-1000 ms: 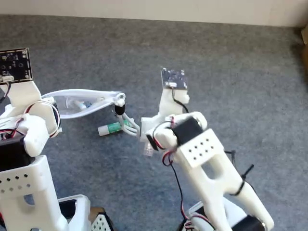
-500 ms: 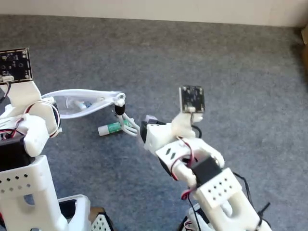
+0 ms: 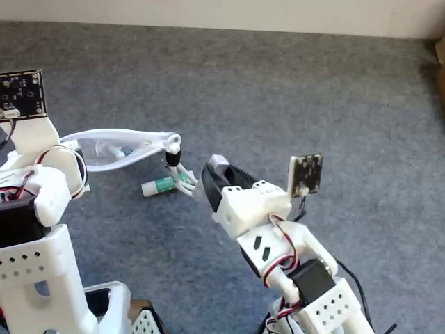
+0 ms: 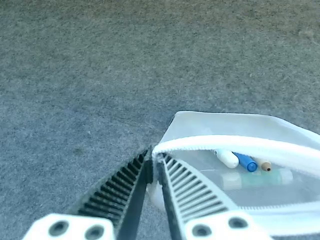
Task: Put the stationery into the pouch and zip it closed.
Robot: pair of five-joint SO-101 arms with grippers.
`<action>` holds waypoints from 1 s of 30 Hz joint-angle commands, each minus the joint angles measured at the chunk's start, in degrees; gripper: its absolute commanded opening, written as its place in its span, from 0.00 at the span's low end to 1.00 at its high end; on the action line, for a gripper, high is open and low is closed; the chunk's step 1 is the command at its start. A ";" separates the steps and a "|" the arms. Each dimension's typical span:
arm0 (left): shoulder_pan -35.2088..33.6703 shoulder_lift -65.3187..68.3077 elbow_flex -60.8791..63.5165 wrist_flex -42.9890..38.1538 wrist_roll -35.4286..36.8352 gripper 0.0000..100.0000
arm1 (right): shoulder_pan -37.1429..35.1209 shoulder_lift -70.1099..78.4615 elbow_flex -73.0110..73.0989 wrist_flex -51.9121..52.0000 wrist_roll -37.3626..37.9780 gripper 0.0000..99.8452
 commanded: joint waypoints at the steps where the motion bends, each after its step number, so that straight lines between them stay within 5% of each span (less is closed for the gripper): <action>1: 0.57 0.22 1.45 -0.26 0.70 0.01 | 0.31 -5.67 1.89 -5.67 0.79 0.01; 25: 0.66 0.22 1.45 -0.26 0.70 0.01 | 0.31 -18.59 5.05 -24.04 0.88 0.01; 30: 0.66 0.22 1.45 -0.26 0.70 0.01 | 0.31 -18.42 4.18 -32.92 9.14 0.01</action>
